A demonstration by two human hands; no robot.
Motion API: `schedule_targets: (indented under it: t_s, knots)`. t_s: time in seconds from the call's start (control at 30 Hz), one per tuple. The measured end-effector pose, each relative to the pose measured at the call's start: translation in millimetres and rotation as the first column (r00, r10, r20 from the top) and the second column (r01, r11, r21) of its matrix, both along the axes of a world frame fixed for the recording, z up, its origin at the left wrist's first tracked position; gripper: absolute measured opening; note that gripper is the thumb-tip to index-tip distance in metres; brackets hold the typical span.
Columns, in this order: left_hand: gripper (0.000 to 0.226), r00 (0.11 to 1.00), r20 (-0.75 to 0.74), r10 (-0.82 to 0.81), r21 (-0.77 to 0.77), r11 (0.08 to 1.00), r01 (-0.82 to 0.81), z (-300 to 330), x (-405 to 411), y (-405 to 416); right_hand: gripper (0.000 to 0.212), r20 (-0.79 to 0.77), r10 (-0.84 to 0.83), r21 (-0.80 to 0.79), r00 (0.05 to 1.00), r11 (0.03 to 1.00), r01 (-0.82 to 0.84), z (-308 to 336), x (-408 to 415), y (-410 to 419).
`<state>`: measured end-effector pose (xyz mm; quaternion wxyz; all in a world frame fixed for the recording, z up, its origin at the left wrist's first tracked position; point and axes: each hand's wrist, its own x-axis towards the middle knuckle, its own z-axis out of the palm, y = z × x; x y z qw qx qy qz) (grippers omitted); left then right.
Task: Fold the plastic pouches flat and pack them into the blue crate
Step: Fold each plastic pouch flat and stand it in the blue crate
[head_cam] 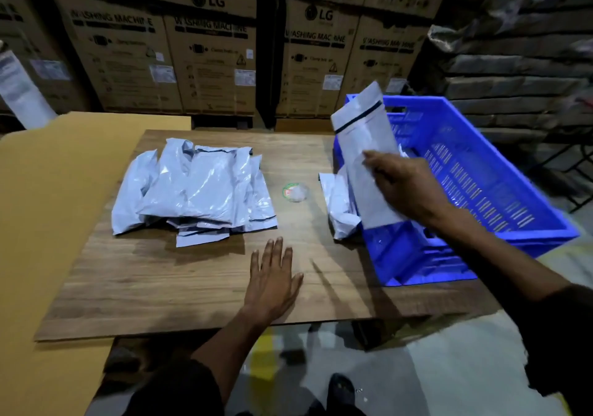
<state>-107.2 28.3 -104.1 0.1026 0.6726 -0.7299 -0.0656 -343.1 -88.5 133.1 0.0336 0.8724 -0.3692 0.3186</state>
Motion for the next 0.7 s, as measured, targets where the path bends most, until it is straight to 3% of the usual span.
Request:
schedule_targets:
  t_s: [0.13,0.23,0.33,0.47,0.57,0.7]
  knots:
    - [0.066,0.999,0.031,-0.017,0.017,1.000,0.016,0.0,-21.9,-17.6,0.029,0.089,-0.143,-0.012,0.986,0.989,0.145,30.1,-53.3,-36.6]
    - [0.065,0.999,0.033,-0.007,0.013,1.000,0.007,-0.1,-35.9,-29.1,0.030,0.049,-0.222,-0.028,0.974,0.974,0.223,44.9,-92.8,-63.6]
    - [0.064,0.999,0.037,0.018,-0.003,1.000,-0.018,-1.2,-46.4,-37.2,0.033,-0.084,-0.294,-0.040,0.952,0.956,0.291,41.6,-129.8,-92.5]
    - [0.064,0.997,0.047,0.058,-0.019,0.998,-0.057,-3.3,-55.1,-41.5,0.042,-0.398,-0.388,0.124,0.831,0.875,0.468,7.8,-162.8,-115.5]
    - [0.065,0.995,0.054,0.080,-0.018,0.997,-0.079,-5.6,-56.8,-43.6,0.042,-0.592,-0.346,0.182,0.728,0.823,0.538,-20.8,-176.6,-120.0]
    - [0.065,0.994,0.031,0.101,-0.038,0.994,-0.099,-9.5,-57.2,-43.9,0.028,-0.722,-0.243,0.211,0.648,0.815,0.540,-47.2,-182.4,-123.2]
